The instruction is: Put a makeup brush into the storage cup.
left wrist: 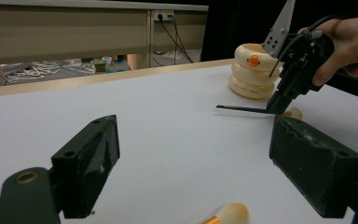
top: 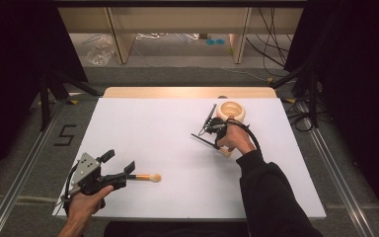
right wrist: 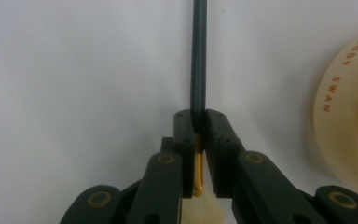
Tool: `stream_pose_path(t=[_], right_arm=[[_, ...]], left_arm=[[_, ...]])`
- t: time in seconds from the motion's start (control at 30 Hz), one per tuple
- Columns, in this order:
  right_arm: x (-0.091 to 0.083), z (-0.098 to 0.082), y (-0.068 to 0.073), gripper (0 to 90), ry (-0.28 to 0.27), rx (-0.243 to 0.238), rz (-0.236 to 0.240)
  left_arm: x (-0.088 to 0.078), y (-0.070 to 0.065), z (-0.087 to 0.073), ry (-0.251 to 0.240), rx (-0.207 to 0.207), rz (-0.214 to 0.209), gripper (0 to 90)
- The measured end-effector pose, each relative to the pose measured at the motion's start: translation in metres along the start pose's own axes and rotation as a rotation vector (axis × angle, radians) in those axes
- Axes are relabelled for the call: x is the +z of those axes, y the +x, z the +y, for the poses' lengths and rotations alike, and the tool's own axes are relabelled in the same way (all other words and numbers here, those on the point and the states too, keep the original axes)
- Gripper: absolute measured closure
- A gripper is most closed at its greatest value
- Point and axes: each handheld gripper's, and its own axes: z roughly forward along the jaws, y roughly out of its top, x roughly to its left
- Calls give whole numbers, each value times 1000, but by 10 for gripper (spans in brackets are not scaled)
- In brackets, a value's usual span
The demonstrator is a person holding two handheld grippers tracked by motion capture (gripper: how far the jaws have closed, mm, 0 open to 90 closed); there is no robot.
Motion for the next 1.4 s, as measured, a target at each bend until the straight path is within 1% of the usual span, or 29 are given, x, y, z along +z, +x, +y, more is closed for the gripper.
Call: stream_pose_path(t=[0.07, 0.13, 0.17, 0.23, 0.27, 0.37, 0.47, 0.53, 0.57, 0.6, 0.63, 0.7, 0.73, 0.77, 0.83, 1.0, 1.1, 1.13, 1.17, 1.2, 1.23, 1.4], right_arm=[[-4, 0, -1, 842, -16, -13, -1], [-6, -1, 0, 842, -39, -7, -4], [-10, -1, 0, 842, -48, -11, -2], [-16, -2, 0, 842, -75, -12, 3], [-19, -3, 0, 842, -95, -12, 1], [-26, -7, -1, 842, -131, -23, -6], [-34, -10, -1, 842, -167, -25, -13], [-39, -13, -2, 842, -201, -29, -16], [-41, -14, -2, 842, -206, -39, -17], [-43, -16, -2, 842, -220, -31, -22], [-45, -17, -2, 842, -223, -29, -22], [-49, -20, -2, 842, -244, -40, -20], [-51, -21, -2, 842, -249, -33, -22], [-53, -22, -2, 842, -257, -37, -27], [-58, -26, -2, 842, -274, -43, -20], [-66, -31, 0, 842, -301, -59, -41], [-72, -34, 2, 842, -322, -74, -43], [-74, -35, 3, 841, -337, -80, -58], [-76, -36, 3, 842, -346, -80, -63], [-78, -36, 3, 842, -353, -88, -62], [-80, -37, 4, 841, -365, -87, -58], [-87, -40, 6, 841, -397, -105, -75]], left_arm=[[0, 0, 0, 0, 0, 0, 158], [0, 0, 0, 0, 0, 0, 158], [0, 0, 0, 0, 0, 0, 158], [0, 0, 0, 0, 0, 0, 158], [0, 0, 0, -1, -1, -1, 158], [0, 0, 0, 0, 0, 0, 158], [0, 0, 0, 1, 0, 1, 158], [0, 0, 0, 1, -1, 0, 158], [0, 0, 0, 2, 0, 0, 158], [0, 0, 0, 1, 0, 0, 158], [0, 0, 0, 1, -1, 0, 158], [0, 0, 0, 1, -1, 0, 158], [0, 0, 0, 1, -1, 1, 158], [0, 0, 0, 1, 0, 0, 158], [0, 0, 0, 1, -1, 0, 158], [1, 0, 0, 1, 0, 0, 158], [1, 0, 0, 2, -1, -1, 158], [1, 0, 0, 2, 0, -1, 158], [1, 0, 0, 3, 1, -2, 159], [1, 0, 0, 3, 3, -2, 158], [1, 0, 0, 3, 4, -3, 158], [1, 0, 0, 2, 0, -6, 158]])
